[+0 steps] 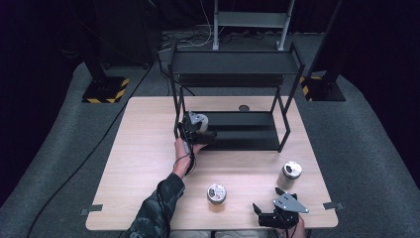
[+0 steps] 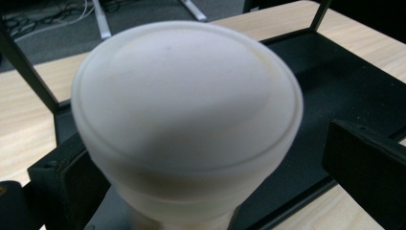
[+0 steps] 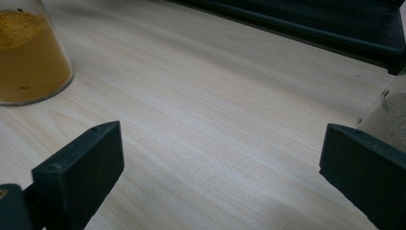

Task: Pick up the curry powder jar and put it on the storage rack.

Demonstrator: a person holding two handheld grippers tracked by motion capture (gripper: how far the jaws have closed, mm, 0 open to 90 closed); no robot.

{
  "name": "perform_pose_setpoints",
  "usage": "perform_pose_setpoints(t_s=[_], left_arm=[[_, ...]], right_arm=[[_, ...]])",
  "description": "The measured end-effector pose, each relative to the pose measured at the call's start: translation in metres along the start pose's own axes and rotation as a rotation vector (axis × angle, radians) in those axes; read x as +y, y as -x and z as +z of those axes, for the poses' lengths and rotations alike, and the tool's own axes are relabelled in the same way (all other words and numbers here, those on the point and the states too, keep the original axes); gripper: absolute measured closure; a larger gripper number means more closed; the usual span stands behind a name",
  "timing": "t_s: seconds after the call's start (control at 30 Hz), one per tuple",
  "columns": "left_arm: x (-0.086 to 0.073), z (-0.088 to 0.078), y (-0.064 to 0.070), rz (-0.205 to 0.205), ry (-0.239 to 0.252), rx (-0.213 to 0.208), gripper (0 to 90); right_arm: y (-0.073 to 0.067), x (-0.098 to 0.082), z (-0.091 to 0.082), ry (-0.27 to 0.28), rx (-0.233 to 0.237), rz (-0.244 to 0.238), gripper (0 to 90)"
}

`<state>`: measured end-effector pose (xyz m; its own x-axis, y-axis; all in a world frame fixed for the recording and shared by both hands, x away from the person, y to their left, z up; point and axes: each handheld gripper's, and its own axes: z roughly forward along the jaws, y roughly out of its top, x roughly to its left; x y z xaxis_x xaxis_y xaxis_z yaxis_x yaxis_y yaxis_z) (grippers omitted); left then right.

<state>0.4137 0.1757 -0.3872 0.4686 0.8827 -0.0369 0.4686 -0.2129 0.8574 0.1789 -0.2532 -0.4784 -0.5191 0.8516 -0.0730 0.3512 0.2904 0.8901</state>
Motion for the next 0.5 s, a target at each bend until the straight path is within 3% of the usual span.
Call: perform_pose_setpoints(t_s=[0.23, 0.5], left_arm=[[0.005, -0.002, 0.010, -0.026, -0.046, 0.037, 0.4], [0.011, -0.009, 0.017, -0.053, -0.086, 0.044, 0.5]], right_arm=[[0.000, 0.000, 0.000, 0.000, 0.000, 0.000, 0.4], [0.000, 0.000, 0.000, 0.001, 0.000, 0.000, 0.4]])
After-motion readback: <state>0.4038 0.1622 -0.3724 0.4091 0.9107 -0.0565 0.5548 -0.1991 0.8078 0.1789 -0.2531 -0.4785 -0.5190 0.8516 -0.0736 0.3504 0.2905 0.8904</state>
